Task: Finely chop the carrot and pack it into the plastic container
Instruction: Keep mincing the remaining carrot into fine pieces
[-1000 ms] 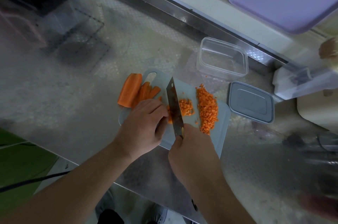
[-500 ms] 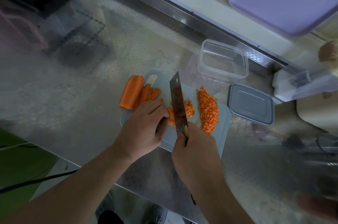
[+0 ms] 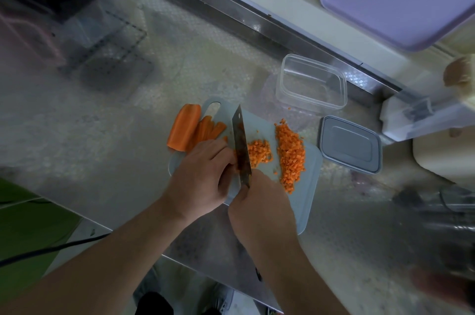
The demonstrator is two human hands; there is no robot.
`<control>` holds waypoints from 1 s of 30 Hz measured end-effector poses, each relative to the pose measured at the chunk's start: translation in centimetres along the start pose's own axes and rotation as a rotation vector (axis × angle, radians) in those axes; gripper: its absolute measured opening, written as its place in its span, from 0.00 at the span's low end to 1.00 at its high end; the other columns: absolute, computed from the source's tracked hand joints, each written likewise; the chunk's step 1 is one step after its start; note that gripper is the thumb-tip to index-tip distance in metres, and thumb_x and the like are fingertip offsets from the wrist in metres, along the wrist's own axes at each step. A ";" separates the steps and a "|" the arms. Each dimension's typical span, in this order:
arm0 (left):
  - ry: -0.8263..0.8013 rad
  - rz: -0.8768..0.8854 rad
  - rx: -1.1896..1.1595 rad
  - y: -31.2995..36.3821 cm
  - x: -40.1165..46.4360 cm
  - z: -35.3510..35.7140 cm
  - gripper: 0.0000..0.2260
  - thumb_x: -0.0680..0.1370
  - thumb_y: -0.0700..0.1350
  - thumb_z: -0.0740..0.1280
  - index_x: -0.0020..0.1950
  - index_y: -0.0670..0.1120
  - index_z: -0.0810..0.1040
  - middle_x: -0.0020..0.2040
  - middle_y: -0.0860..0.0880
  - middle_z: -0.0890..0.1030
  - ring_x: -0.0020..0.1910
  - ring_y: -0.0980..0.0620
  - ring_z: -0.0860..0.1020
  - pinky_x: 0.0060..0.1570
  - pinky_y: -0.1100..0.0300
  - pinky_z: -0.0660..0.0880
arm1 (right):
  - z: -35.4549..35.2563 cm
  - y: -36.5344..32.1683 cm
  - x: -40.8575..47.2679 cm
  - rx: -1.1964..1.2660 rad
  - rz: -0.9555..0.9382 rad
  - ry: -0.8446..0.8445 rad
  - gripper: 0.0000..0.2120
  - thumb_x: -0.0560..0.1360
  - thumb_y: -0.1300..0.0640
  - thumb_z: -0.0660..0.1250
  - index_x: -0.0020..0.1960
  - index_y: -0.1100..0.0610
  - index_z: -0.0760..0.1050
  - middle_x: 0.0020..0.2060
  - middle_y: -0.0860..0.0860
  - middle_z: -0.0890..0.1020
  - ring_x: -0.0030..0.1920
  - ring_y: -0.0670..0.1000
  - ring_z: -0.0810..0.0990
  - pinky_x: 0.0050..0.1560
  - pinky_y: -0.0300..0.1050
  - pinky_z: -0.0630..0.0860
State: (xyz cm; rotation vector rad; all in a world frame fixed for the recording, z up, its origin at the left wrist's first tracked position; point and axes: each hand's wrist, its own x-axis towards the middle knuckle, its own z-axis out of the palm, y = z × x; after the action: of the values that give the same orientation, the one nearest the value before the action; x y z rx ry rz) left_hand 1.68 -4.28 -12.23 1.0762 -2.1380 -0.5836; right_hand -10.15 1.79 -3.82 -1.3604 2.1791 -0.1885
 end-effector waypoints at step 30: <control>-0.172 0.058 0.038 -0.2 -0.2 -1.7 0.06 0.76 0.40 0.73 0.53 0.44 0.81 0.53 0.50 0.80 0.54 0.50 0.79 0.54 0.52 0.78 | -0.4 3.1 -0.1 0.122 -0.026 0.028 0.12 0.81 0.52 0.60 0.38 0.50 0.67 0.33 0.47 0.75 0.33 0.48 0.75 0.30 0.42 0.66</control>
State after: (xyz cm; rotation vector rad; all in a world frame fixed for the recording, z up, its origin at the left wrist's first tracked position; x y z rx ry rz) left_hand 3.05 -4.37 -11.28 1.0121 -2.3294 -0.6299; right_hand -12.75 3.29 -4.68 -1.3253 2.1365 -0.3460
